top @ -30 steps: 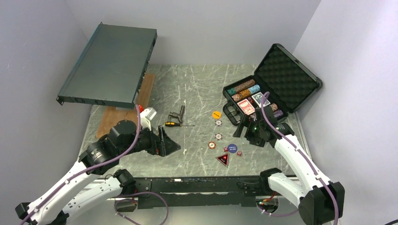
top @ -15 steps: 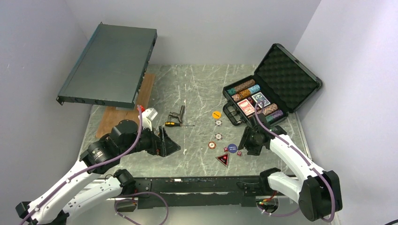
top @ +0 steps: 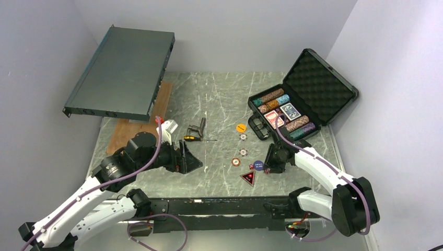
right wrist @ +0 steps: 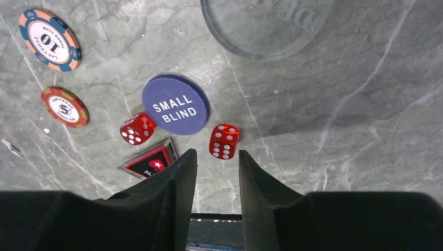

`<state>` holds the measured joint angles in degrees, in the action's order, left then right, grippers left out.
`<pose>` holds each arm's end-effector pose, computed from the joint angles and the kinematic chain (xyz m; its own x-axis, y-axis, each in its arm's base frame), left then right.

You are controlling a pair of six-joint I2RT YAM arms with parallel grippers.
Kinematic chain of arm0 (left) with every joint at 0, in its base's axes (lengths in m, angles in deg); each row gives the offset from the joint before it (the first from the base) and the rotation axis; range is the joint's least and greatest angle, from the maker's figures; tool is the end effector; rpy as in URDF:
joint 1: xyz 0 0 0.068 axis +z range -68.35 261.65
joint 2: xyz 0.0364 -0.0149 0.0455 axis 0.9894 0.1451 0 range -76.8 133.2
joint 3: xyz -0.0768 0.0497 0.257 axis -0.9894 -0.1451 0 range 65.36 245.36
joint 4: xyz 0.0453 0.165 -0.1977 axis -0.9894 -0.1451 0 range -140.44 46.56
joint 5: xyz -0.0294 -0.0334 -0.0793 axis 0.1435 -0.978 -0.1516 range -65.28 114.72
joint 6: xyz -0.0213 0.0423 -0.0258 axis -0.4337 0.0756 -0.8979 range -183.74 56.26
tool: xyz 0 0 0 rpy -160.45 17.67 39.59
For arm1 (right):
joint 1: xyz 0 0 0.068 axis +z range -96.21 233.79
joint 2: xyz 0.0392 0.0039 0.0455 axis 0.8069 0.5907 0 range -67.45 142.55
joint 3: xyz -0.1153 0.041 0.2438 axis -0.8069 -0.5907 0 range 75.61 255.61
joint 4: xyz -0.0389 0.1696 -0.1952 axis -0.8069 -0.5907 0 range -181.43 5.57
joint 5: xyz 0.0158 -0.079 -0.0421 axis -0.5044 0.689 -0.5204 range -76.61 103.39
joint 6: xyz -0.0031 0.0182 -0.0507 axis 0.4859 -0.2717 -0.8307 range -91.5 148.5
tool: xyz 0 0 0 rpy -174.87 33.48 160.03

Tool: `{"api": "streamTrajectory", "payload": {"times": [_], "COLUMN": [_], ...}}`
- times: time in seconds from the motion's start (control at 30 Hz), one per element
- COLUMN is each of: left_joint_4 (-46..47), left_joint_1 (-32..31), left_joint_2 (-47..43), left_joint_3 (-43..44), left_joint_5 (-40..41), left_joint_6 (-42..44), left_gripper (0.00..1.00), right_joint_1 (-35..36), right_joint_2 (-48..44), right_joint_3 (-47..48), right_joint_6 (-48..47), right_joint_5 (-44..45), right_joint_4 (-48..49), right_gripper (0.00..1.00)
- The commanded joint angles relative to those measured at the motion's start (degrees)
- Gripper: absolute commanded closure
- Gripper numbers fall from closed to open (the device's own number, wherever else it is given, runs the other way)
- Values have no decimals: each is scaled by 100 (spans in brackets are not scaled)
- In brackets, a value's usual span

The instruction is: Pack up texas hold em set

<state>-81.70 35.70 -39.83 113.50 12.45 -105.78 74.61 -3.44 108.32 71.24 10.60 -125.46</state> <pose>0.0881 -0.1022 0.3290 -0.7936 -0.1208 -0.5963 0.4072 0.6228 -0.6681 0.1659 0.0649 0.1703 -0.9045 0.3813 -0.1913 0.3336 0.9117 0.2399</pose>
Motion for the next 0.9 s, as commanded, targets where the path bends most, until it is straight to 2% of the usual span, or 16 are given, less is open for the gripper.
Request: {"api": "streamTrajectory", "payload": {"times": [0.0,0.33,0.43,0.87], "left_joint_4": [196,169,180,192], "left_joint_1": [-10,-10,-10,-8], "left_joint_2": [-40,-115,-105,-109], "left_joint_3": [130,91,82,72], "left_joint_5": [-71,-59,-72,-87], "left_joint_6": [56,47,54,64], "left_gripper": [1,1,1,1], "right_joint_1": [58,128,135,185], "right_joint_2": [26,110,138,269], "right_joint_3": [35,49,18,54], "right_joint_6": [129,195,233,262], "right_joint_5": [151,265,263,264], "right_joint_4": [206,161,212,254], "right_gripper": [64,65,70,70]}}
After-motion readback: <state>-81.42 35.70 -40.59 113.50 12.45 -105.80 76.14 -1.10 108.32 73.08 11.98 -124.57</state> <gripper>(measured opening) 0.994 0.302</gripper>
